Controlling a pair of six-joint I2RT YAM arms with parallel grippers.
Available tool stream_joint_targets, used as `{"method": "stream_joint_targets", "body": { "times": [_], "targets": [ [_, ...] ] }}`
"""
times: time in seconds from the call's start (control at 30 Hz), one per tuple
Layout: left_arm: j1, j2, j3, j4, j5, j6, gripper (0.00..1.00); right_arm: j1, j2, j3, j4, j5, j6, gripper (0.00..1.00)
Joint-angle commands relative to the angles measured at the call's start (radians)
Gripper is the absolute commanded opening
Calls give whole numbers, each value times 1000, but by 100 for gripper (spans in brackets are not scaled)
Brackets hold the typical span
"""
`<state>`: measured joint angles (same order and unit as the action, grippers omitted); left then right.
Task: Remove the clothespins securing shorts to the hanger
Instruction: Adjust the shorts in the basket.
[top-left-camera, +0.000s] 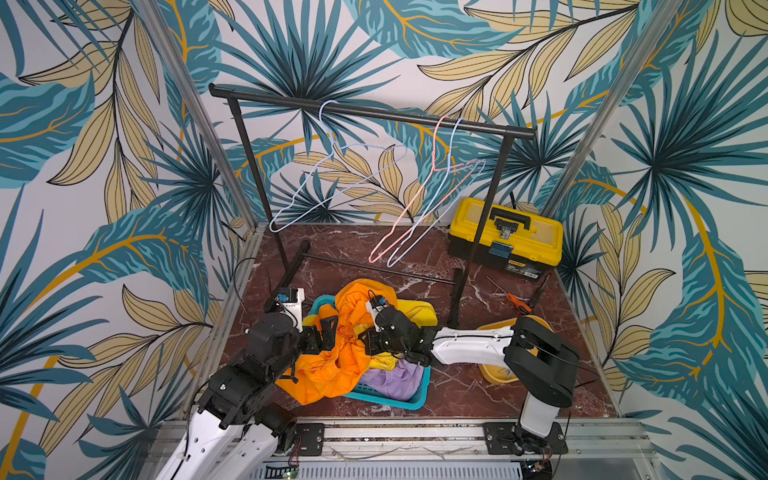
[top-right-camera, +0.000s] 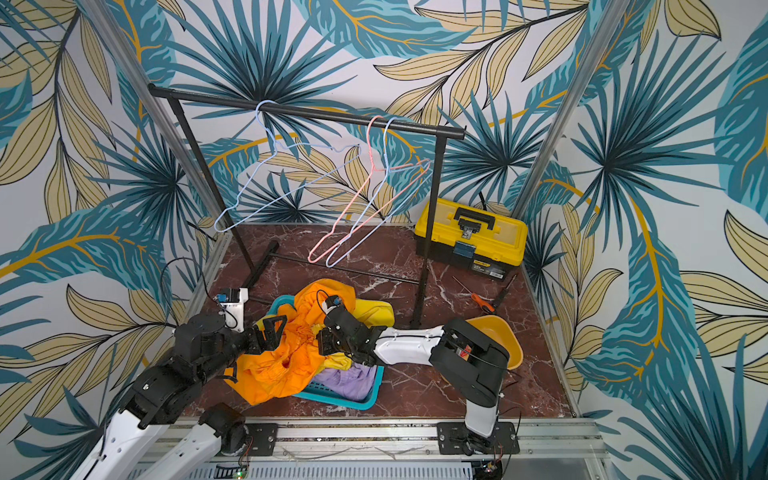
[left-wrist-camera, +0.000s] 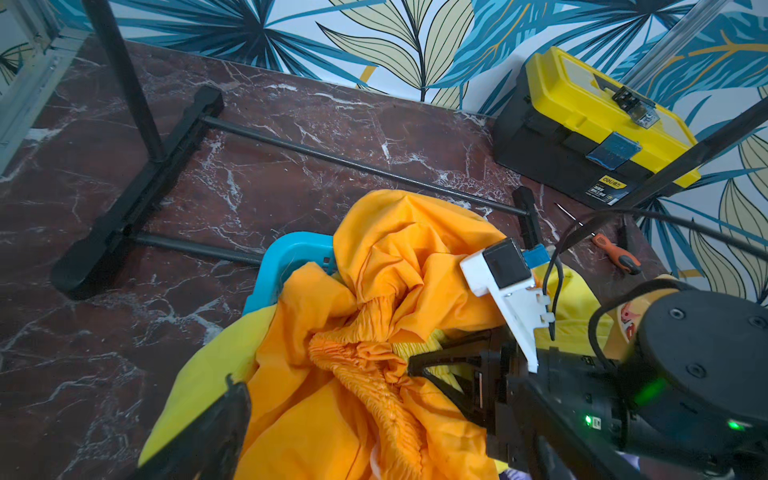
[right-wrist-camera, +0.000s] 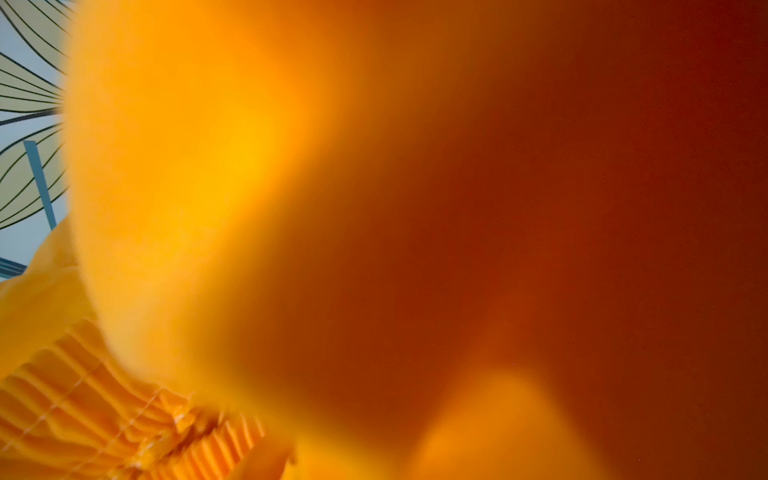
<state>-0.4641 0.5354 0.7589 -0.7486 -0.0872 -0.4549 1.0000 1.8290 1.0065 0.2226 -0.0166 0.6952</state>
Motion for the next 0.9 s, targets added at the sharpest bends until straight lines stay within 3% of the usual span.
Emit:
{"method": "stream_joint_targets", "body": {
  "times": [0.0,0.37,0.4,0.5,0.7,0.87],
  "targets": [
    [-3,-18,2,-23,-21,1,100,-29,98,-5,-170,55,9,0],
    [-2,1,-3,-37,-47,-24,99,-54,102,-8,-159,50,9,0],
    [-2,0,-1,-37,-48,-21,100,-58,94,-2,-165,50,4,12],
    [-2,-4,3,-38,-53,-17,100,-58,42,-9,-159,57,-15,31],
    [-2,-14,33,-57,-156,-15,100,-47,-114,-10,-263,49,-54,44],
    [-1,13,69,-57,-178,-8,100,-39,-273,-34,-279,35,-70,58]
  ]
}}
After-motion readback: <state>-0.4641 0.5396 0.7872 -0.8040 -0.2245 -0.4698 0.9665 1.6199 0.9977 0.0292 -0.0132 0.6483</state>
